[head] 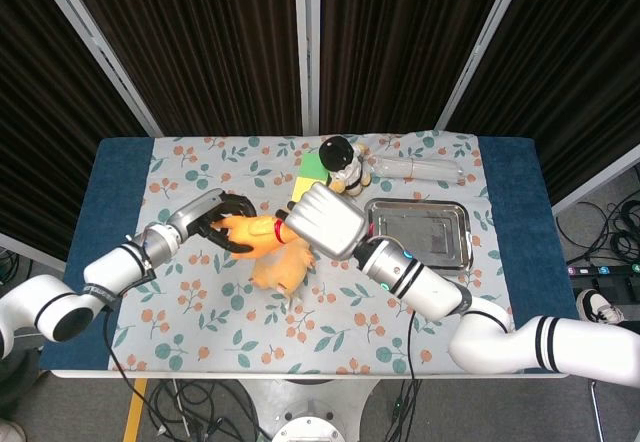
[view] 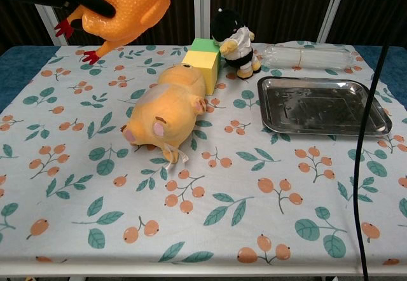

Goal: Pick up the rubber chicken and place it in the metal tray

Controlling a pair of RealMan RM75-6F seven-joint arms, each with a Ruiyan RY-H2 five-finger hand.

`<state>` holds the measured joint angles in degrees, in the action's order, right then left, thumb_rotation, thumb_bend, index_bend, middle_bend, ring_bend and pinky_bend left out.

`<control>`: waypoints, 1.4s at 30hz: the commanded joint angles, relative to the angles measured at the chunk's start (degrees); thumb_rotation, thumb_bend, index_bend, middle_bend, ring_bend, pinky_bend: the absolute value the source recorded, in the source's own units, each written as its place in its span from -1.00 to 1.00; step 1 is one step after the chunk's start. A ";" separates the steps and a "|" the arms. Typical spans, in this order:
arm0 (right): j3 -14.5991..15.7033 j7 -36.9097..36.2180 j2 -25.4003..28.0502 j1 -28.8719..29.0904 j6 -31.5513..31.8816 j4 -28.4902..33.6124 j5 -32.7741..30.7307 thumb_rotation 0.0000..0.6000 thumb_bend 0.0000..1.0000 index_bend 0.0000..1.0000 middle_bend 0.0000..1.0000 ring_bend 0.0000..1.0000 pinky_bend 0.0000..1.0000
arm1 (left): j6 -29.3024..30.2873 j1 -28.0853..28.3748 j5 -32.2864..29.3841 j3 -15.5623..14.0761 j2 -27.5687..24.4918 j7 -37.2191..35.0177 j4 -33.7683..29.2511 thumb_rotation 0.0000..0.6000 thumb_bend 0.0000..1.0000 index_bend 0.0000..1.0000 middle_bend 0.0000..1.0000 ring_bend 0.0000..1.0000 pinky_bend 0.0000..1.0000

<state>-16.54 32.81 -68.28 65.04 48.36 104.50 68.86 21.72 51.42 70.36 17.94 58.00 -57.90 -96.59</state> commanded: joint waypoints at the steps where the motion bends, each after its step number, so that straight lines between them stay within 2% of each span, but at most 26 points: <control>1: 0.34 -0.14 0.08 -0.18 0.32 0.23 0.29 1.00 -0.26 0.88 0.62 0.52 1.00 | 0.22 -0.22 -1.12 0.26 0.42 0.78 0.36 1.00 0.29 0.61 0.76 0.62 0.62; 6: 0.78 -0.28 -0.05 -0.31 0.84 -0.27 0.31 1.00 -0.26 0.88 0.62 0.52 1.00 | 0.40 -0.80 -2.73 0.66 0.59 2.16 0.24 1.00 0.40 0.70 0.87 0.72 0.70; 9: 0.71 -0.63 -0.32 -0.27 1.13 -1.16 0.04 1.00 -0.26 0.88 0.62 0.52 1.00 | 1.40 -1.66 -3.45 0.96 0.66 2.82 -0.26 1.00 0.38 0.59 0.76 0.61 0.66; 12: 0.61 -0.93 -0.56 -0.16 1.30 -2.34 -0.29 1.00 -0.26 0.88 0.62 0.52 1.00 | 0.80 -2.41 -2.75 1.45 0.26 2.40 -1.00 1.00 0.14 0.08 0.20 0.05 0.26; 15: 0.56 -1.38 -1.00 0.11 0.97 -3.87 -1.18 1.00 -0.26 0.88 0.62 0.52 1.00 | 0.35 -3.29 -0.95 2.23 0.37 1.26 -0.93 1.00 -0.30 -0.44 -0.50 -0.50 -0.21; 17: 0.64 -1.43 -1.31 0.30 0.82 -4.77 -1.39 1.00 -0.25 0.88 0.62 0.52 1.00 | 0.74 -3.92 -0.42 2.85 0.69 0.16 -0.69 1.00 -0.45 -0.58 -0.72 -0.68 -0.38; 19: 0.66 -1.76 -1.72 0.49 0.61 -5.69 -1.80 1.00 -0.25 0.88 0.62 0.52 1.00 | 1.06 -4.61 0.38 3.48 0.97 -1.19 -0.62 1.00 -0.53 -0.62 -0.80 -0.75 -0.45; 23: 0.82 -2.16 -2.39 0.79 0.40 -6.74 -1.95 1.00 -0.25 0.88 0.62 0.52 1.00 | 0.94 -5.48 2.66 4.26 0.96 -3.45 -0.49 1.00 -0.63 -0.65 -0.89 -0.80 -0.52; 37: 0.17 -1.88 -3.56 2.10 0.87 -7.22 -2.67 1.00 -0.25 0.88 0.62 0.52 1.00 | -1.09 -3.87 7.83 3.93 1.14 -6.00 -0.47 1.00 -0.65 -0.69 -0.91 -0.83 -0.54; 39: 0.21 -1.55 -3.78 2.31 0.93 -6.87 -2.82 1.00 -0.25 0.88 0.62 0.52 1.00 | -2.11 -3.17 7.96 3.87 1.19 -6.60 -0.37 1.00 -0.65 -0.68 -0.88 -0.83 -0.54; 42: 0.28 -0.97 -4.03 2.51 1.28 -6.34 -2.74 1.00 -0.25 0.88 0.62 0.52 1.00 | -3.24 -2.33 7.59 3.74 1.36 -6.78 0.19 1.00 -0.66 -0.55 -0.71 -0.81 -0.54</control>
<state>-16.28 31.75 -72.24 67.49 49.57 98.09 66.10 18.77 48.81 78.09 21.76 59.27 -64.58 -96.63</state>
